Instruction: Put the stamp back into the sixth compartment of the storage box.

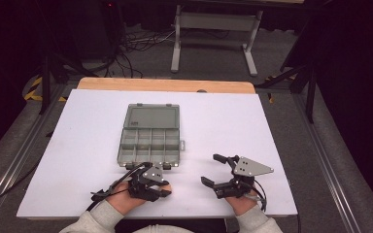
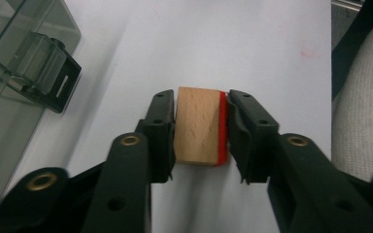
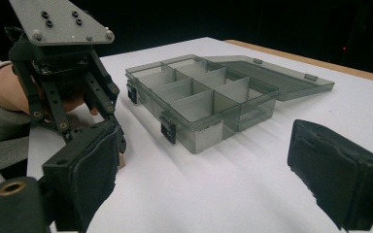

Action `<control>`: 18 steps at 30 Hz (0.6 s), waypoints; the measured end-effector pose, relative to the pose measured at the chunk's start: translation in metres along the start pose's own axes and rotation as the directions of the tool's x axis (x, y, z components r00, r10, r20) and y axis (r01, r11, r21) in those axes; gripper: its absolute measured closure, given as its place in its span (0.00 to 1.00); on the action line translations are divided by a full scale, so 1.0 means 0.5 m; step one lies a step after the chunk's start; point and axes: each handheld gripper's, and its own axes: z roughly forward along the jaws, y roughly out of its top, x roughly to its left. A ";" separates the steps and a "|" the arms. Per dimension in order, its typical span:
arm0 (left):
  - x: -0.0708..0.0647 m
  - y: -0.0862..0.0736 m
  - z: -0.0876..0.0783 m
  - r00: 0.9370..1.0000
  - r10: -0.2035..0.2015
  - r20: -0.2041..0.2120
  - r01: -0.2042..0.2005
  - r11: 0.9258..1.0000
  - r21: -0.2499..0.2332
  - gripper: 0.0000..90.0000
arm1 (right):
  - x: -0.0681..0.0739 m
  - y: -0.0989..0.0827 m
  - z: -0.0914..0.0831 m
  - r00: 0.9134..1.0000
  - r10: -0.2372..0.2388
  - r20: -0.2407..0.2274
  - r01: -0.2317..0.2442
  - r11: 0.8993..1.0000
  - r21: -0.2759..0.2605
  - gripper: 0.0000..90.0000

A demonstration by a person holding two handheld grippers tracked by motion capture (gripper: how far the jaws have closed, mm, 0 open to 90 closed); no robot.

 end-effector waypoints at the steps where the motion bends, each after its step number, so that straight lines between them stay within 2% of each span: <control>1: 0.000 0.001 0.000 1.000 0.008 0.000 -0.008 1.000 0.000 0.73 | 0.000 0.000 0.000 1.000 0.000 0.001 0.000 1.000 -0.001 0.14; 8: -0.003 0.002 -0.002 1.000 0.012 -0.011 -0.012 1.000 0.007 0.73 | 0.000 0.000 0.000 1.000 -0.002 0.000 0.002 1.000 -0.003 0.14; 18: -0.011 0.012 -0.017 1.000 0.011 -0.004 -0.011 1.000 -0.016 0.73 | 0.000 -0.001 -0.001 1.000 -0.003 0.003 0.003 1.000 -0.011 0.12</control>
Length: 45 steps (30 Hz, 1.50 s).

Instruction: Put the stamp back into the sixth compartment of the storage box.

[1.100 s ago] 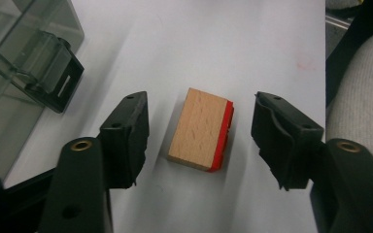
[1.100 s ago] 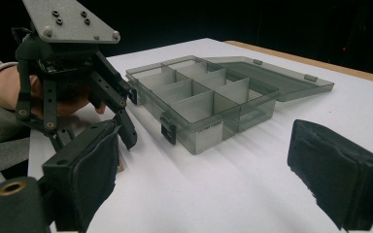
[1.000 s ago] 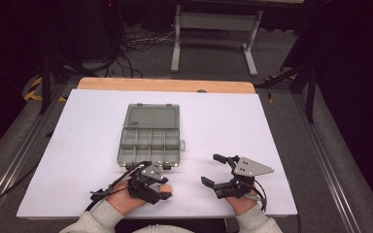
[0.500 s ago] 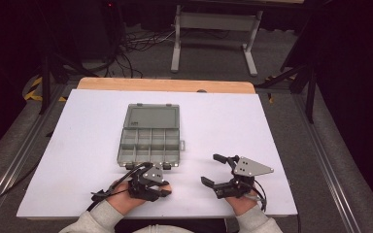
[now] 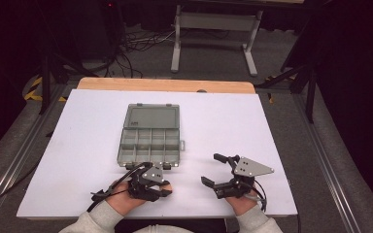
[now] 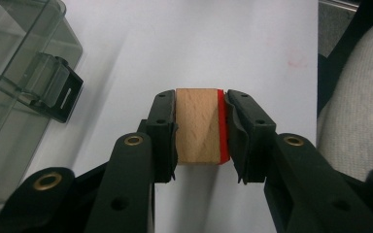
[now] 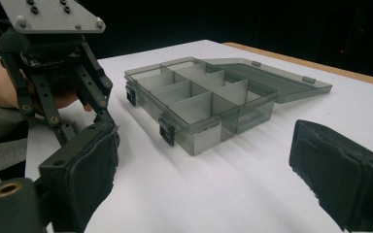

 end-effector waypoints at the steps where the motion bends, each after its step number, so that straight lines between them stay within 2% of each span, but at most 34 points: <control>1: 0.000 0.002 -0.002 1.000 0.008 -0.001 -0.008 1.000 -0.004 0.73 | 0.000 0.000 0.000 1.000 0.000 0.000 0.000 1.000 0.000 0.12; 2: -0.001 0.003 -0.003 1.000 -0.003 0.001 0.003 1.000 -0.003 0.73 | 0.000 0.000 0.000 1.000 0.000 0.001 0.000 1.000 0.000 0.12; 12: -0.008 0.018 -0.024 1.000 0.002 0.004 -0.002 1.000 -0.025 0.73 | 0.000 0.000 0.000 1.000 0.000 -0.001 0.000 1.000 0.000 0.12; 21: -0.008 0.029 -0.049 1.000 0.005 -0.016 -0.006 0.999 -0.050 0.73 | 0.000 -0.001 0.001 1.000 0.001 -0.001 -0.001 1.000 0.001 0.12; 23: -0.008 0.031 -0.058 1.000 -0.004 -0.021 0.003 0.998 -0.058 0.73 | 0.000 -0.001 0.001 1.000 0.001 -0.001 -0.001 1.000 0.001 0.12; 27: -0.005 0.035 -0.069 1.000 0.003 -0.022 -0.005 0.997 -0.078 0.73 | -0.001 -0.001 0.000 1.000 0.002 0.001 -0.002 1.000 0.001 0.12; 45: 0.018 0.031 -0.118 0.997 -0.041 -0.059 0.033 0.990 -0.134 0.73 | -0.001 -0.001 0.001 1.000 0.003 0.001 -0.003 1.000 0.001 0.12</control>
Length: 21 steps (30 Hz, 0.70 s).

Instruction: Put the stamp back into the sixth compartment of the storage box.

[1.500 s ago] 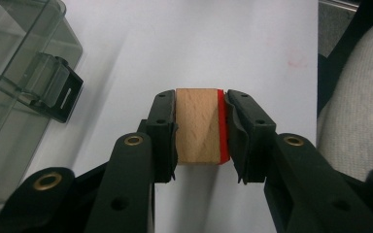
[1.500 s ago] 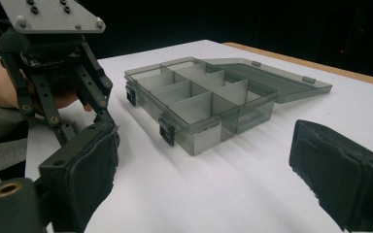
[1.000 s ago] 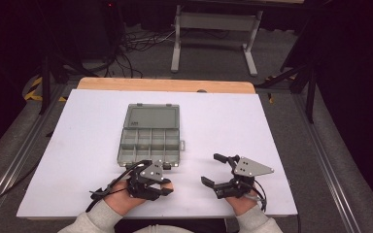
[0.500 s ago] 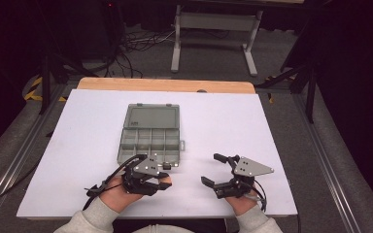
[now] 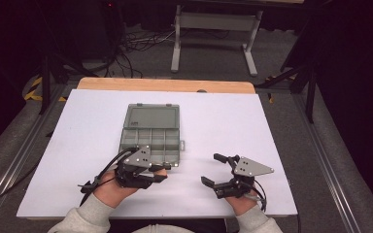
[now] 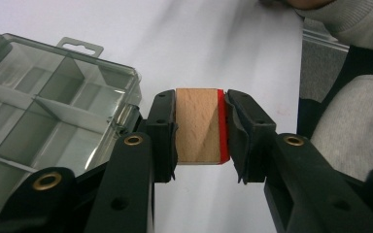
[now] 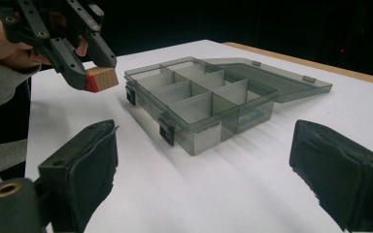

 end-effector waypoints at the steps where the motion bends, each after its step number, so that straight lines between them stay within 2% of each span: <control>1: 0.002 -0.001 -0.002 1.000 0.000 -0.004 0.000 1.000 0.000 0.73 | 0.000 0.000 0.000 1.000 0.000 0.000 0.000 1.000 0.000 0.12; 21: 0.048 -0.007 -0.040 0.997 -0.060 -0.054 0.058 0.998 -0.029 0.73 | 0.000 0.000 0.000 1.000 -0.001 -0.001 0.001 1.000 -0.001 0.12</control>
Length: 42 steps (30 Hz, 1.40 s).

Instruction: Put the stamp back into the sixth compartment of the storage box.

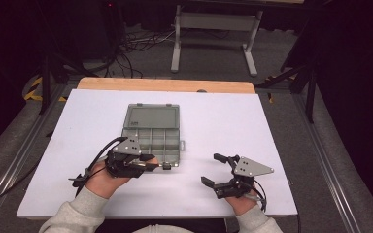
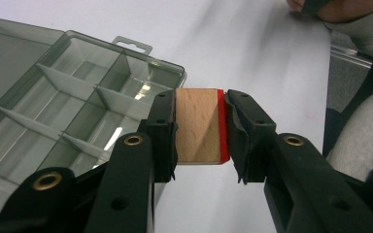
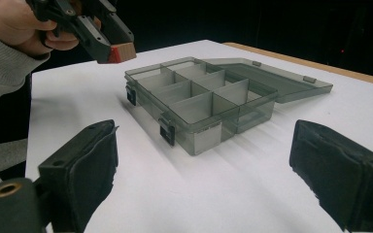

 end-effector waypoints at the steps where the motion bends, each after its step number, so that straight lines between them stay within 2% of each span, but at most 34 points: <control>1: 0.002 0.000 -0.001 1.000 -0.001 -0.001 0.001 1.000 0.000 0.73 | 0.000 0.000 0.000 1.000 0.000 0.000 0.000 1.000 0.000 0.12; 9: 0.023 -0.003 -0.006 0.999 -0.042 -0.017 0.042 0.999 -0.007 0.73 | 0.000 0.000 0.000 1.000 0.000 -0.001 0.000 1.000 0.001 0.12; 21: 0.049 -0.007 -0.009 0.995 -0.082 -0.055 0.081 0.997 -0.008 0.73 | 0.000 0.000 0.000 1.000 -0.001 -0.001 0.001 1.000 0.001 0.12; 35: 0.086 -0.019 -0.007 0.982 -0.157 -0.101 0.156 0.988 -0.012 0.73 | 0.000 0.000 0.000 1.000 -0.001 -0.001 0.001 1.000 0.000 0.12; 42: 0.101 -0.025 -0.002 0.978 -0.176 -0.116 0.177 0.984 -0.002 0.73 | 0.000 0.000 0.000 1.000 0.001 0.000 -0.001 1.000 -0.002 0.12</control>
